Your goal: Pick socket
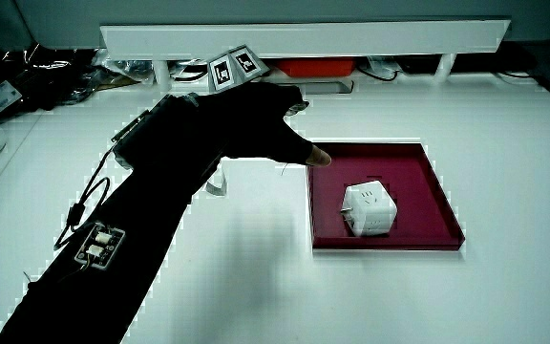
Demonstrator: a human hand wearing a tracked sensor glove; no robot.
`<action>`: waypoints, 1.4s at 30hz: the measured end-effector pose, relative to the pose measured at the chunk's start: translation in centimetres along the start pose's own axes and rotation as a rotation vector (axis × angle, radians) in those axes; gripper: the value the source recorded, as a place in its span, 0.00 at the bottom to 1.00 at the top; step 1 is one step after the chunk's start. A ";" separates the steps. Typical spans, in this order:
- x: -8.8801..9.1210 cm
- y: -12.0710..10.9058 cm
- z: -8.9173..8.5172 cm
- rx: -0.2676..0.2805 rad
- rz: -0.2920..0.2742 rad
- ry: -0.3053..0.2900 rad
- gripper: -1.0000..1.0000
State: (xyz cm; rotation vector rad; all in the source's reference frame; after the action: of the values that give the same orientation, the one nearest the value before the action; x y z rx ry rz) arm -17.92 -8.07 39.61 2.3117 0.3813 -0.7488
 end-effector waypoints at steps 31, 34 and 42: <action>1.1 4.9 -9.1 -0.085 -0.051 0.023 0.50; 1.2 5.1 -10.0 -0.088 -0.048 0.041 0.50; 1.2 5.9 -11.6 -0.103 -0.050 0.022 0.50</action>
State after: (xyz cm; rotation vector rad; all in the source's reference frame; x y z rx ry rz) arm -9.52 -4.44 48.96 2.2223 0.4786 -0.7114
